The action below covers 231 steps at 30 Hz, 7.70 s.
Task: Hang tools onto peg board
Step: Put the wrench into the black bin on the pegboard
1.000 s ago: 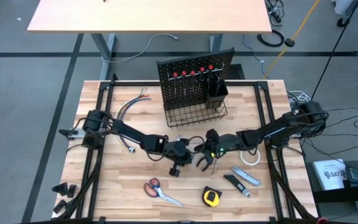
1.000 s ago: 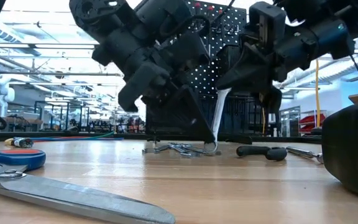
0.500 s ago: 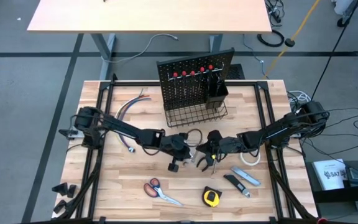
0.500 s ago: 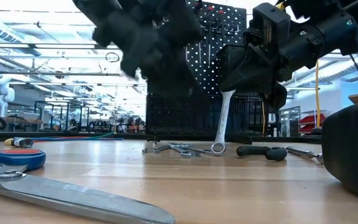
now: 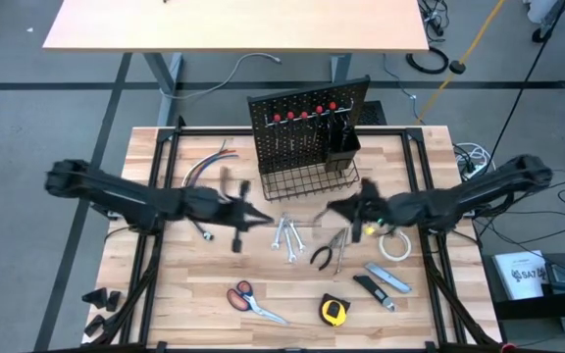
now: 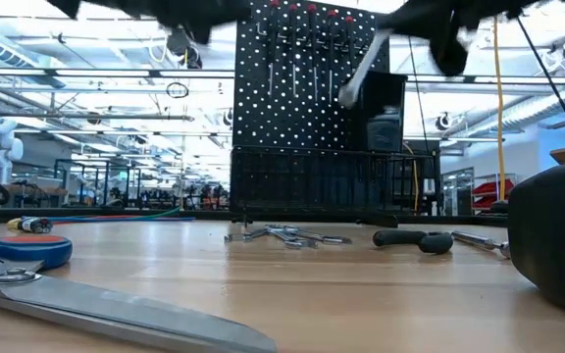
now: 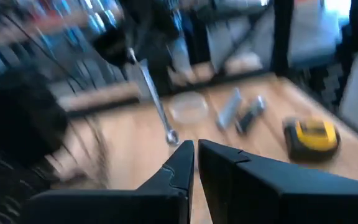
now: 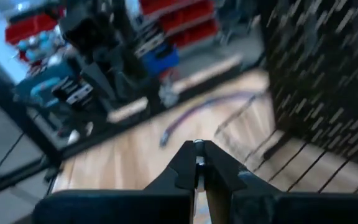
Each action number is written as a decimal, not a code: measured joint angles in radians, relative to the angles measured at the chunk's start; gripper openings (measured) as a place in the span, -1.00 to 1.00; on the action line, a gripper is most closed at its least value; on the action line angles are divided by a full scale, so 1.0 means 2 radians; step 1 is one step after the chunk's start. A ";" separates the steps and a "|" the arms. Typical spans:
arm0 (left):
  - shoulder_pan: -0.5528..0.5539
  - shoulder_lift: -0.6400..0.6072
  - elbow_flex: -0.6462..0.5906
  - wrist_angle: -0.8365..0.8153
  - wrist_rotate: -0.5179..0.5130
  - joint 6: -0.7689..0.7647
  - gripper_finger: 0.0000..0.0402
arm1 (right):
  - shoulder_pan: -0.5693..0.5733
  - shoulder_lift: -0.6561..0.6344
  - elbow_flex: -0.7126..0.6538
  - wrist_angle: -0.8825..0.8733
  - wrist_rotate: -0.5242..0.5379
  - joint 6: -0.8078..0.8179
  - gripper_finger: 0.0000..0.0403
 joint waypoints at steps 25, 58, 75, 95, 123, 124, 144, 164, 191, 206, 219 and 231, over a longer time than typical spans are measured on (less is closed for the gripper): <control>0.009 -0.116 -0.056 -0.048 -0.067 -0.012 -0.85 | -0.141 0.008 0.305 -0.380 0.139 -0.121 -0.98; 0.026 -0.116 -0.064 -0.046 -0.067 -0.034 -0.85 | -0.263 0.119 0.305 -0.396 0.011 -0.110 -0.93; 0.026 -0.116 -0.064 -0.054 -0.061 -0.034 -0.85 | -0.260 0.117 0.305 -0.398 0.034 -0.110 -0.22; 0.026 -0.024 -0.063 -0.069 0.053 -0.048 -0.85 | -0.111 0.113 0.216 -0.384 -0.075 -0.014 -0.17; 0.030 0.317 -0.018 0.192 -0.083 -0.058 -0.99 | -0.050 0.330 0.034 0.064 -0.096 -0.040 -0.99; 0.030 0.322 -0.012 0.192 -0.085 -0.058 -0.99 | -0.050 0.332 0.037 0.064 -0.096 -0.040 -0.99; 0.030 0.337 0.031 0.035 -0.247 -0.086 -0.99 | -0.049 0.331 0.040 0.055 -0.101 -0.035 -1.00; 0.068 0.319 0.013 0.025 -0.269 -0.086 -0.99 | -0.048 0.331 0.039 0.048 -0.115 -0.031 -1.00; 0.104 0.291 -0.032 0.070 -0.075 -0.061 -0.99 | -0.049 0.331 0.039 0.048 -0.114 -0.032 -1.00; 0.084 0.292 -0.033 0.166 0.002 -0.029 -0.99 | -0.048 0.331 0.039 0.051 -0.127 -0.028 -1.00; 0.069 0.338 -0.002 0.169 -0.010 -0.045 -0.99 | -0.048 0.348 0.039 0.081 -0.125 -0.028 -1.00; 0.065 0.340 0.004 0.166 -0.045 -0.034 -0.99 | -0.048 0.348 0.039 0.079 -0.126 -0.031 -1.00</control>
